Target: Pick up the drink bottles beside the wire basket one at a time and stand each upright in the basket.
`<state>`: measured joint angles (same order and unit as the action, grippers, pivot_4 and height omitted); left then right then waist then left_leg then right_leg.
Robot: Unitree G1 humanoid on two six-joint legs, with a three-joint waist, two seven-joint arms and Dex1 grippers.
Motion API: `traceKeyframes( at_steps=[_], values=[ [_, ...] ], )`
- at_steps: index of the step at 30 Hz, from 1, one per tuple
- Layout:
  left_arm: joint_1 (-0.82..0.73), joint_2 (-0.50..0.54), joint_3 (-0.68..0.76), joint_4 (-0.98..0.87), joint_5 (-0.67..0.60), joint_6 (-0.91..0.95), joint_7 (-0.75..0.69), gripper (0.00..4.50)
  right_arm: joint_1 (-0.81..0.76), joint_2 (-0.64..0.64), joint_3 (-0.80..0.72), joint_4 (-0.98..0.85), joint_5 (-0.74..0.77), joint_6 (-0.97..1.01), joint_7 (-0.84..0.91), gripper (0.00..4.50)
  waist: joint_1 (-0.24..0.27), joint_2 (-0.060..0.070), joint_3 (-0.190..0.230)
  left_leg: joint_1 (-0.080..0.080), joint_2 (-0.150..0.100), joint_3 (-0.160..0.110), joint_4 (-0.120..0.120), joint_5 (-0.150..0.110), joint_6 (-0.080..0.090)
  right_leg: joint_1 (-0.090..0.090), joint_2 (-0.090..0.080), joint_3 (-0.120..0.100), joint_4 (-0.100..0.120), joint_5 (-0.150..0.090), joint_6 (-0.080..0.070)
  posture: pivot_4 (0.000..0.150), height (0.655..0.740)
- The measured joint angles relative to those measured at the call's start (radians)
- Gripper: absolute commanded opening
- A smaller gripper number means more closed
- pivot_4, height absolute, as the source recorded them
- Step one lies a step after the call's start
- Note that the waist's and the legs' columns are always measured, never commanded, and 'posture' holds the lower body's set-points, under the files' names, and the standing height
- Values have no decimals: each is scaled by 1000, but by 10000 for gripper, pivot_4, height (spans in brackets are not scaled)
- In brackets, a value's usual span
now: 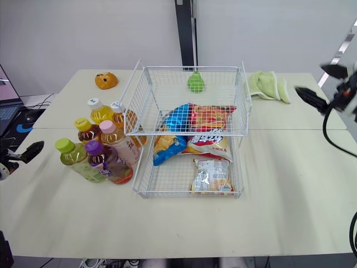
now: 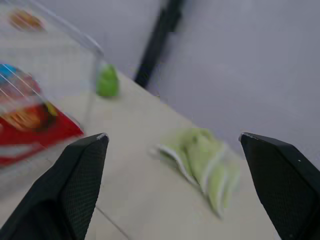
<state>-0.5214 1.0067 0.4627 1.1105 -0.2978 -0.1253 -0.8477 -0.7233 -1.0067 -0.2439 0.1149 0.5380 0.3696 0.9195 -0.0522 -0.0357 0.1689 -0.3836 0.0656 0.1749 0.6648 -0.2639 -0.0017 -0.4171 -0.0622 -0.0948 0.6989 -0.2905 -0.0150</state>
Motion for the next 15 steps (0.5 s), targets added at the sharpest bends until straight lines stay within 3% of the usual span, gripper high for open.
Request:
traceKeyframes(
  at_steps=[4, 8, 15],
  values=[
    [28, -45, 8, -19, -17, 14, -2, 44845, -34, 12, 17, -333, 243, 275, -24, 45000, 16, -6, -3, -1, 0, -3, 1, 0, 0, 2, 0, -2, -1, 0, 0, 1500, 7400],
    [41, -59, 8, -30, -18, 16, -1, 44845, -77, 72, 57, -496, 430, 430, -63, 45000, 27, -10, -5, -3, -1, -6, 4, 0, 1, 3, -2, -6, -1, 0, 0, 1500, 7400],
    [86, -69, 34, -173, -72, 53, -37, 44845, -129, 139, 140, -521, 454, 439, 10, 45000, 23, -15, -7, -4, -1, -7, 4, -1, 1, 3, -2, -7, -1, 0, 0, 1500, 7400]
  ],
)
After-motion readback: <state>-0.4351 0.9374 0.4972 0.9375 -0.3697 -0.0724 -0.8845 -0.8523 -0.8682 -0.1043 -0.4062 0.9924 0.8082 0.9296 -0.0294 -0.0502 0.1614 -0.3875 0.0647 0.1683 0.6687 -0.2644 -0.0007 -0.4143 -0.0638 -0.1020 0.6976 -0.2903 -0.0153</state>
